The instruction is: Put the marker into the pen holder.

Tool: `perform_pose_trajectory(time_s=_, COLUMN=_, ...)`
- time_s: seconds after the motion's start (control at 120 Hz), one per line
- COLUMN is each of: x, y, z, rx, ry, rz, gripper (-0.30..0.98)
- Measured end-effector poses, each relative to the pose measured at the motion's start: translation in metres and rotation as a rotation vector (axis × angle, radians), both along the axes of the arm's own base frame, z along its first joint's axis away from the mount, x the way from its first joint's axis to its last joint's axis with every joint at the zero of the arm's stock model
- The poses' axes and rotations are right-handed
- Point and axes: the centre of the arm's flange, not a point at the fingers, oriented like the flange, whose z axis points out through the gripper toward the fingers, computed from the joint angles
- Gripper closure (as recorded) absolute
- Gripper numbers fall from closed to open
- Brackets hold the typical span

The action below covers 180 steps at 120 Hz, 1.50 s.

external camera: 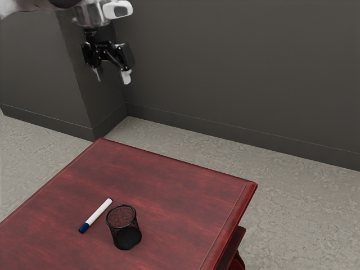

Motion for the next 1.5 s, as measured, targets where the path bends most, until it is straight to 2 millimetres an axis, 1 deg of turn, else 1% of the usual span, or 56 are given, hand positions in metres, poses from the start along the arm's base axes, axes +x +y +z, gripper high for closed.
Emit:
perform_pose_trajectory(time_s=0.05, x=-0.002, y=-0.003, z=0.001, rx=-0.001, ry=-0.011, rz=-0.005, gripper=0.0)
perform_pose_trajectory(time_s=0.117, x=-0.002, y=0.005, z=0.002, rx=-0.001, ry=-0.024, rz=0.009, gripper=0.0)
perform_pose_trajectory(time_s=0.15, x=-0.001, y=0.012, z=-0.004, rx=0.001, ry=-0.018, rz=0.021, gripper=0.0)
perform_pose_trajectory(time_s=0.2, x=0.0, y=0.029, z=-0.013, rx=0.006, ry=-0.003, rz=0.049, gripper=0.0)
perform_pose_trajectory(time_s=0.233, x=0.001, y=0.041, z=-0.026, rx=0.011, ry=0.022, rz=0.069, gripper=0.0)
perform_pose_trajectory(time_s=0.267, x=0.0, y=0.053, z=-0.048, rx=0.017, ry=0.067, rz=0.09, gripper=0.0)
perform_pose_trajectory(time_s=0.333, x=-0.008, y=0.078, z=-0.103, rx=0.025, ry=0.174, rz=0.137, gripper=0.0)
perform_pose_trajectory(time_s=0.392, x=-0.024, y=0.096, z=-0.156, rx=0.025, ry=0.262, rz=0.175, gripper=0.0)
perform_pose_trajectory(time_s=0.442, x=-0.042, y=0.105, z=-0.192, rx=0.022, ry=0.307, rz=0.197, gripper=0.0)
perform_pose_trajectory(time_s=0.517, x=-0.063, y=0.112, z=-0.241, rx=0.019, ry=0.346, rz=0.215, gripper=0.0)
perform_pose_trajectory(time_s=0.567, x=-0.071, y=0.113, z=-0.265, rx=0.02, ry=0.348, rz=0.22, gripper=0.0)
perform_pose_trajectory(time_s=0.608, x=-0.072, y=0.113, z=-0.281, rx=0.023, ry=0.343, rz=0.22, gripper=0.0)
perform_pose_trajectory(time_s=0.692, x=-0.079, y=0.107, z=-0.316, rx=0.028, ry=0.335, rz=0.211, gripper=0.0)
perform_pose_trajectory(time_s=0.775, x=-0.094, y=0.102, z=-0.342, rx=0.033, ry=0.305, rz=0.209, gripper=0.0)
perform_pose_trajectory(time_s=0.858, x=-0.12, y=0.097, z=-0.363, rx=0.039, ry=0.27, rz=0.207, gripper=0.01)
perform_pose_trajectory(time_s=0.942, x=-0.133, y=0.093, z=-0.375, rx=0.045, ry=0.236, rz=0.202, gripper=0.06)
perform_pose_trajectory(time_s=1.0, x=-0.135, y=0.092, z=-0.379, rx=0.048, ry=0.213, rz=0.198, gripper=0.12)
perform_pose_trajectory(time_s=1.1, x=-0.135, y=0.09, z=-0.38, rx=0.051, ry=0.176, rz=0.191, gripper=0.21)
perform_pose_trajectory(time_s=1.192, x=-0.145, y=0.085, z=-0.388, rx=0.052, ry=0.171, rz=0.181, gripper=0.27)
perform_pose_trajectory(time_s=1.275, x=-0.149, y=0.081, z=-0.392, rx=0.054, ry=0.167, rz=0.17, gripper=0.31)
perform_pose_trajectory(time_s=1.433, x=-0.152, y=0.073, z=-0.397, rx=0.063, ry=0.163, rz=0.138, gripper=0.42)
perform_pose_trajectory(time_s=1.5, x=-0.151, y=0.07, z=-0.397, rx=0.072, ry=0.159, rz=0.118, gripper=0.48)
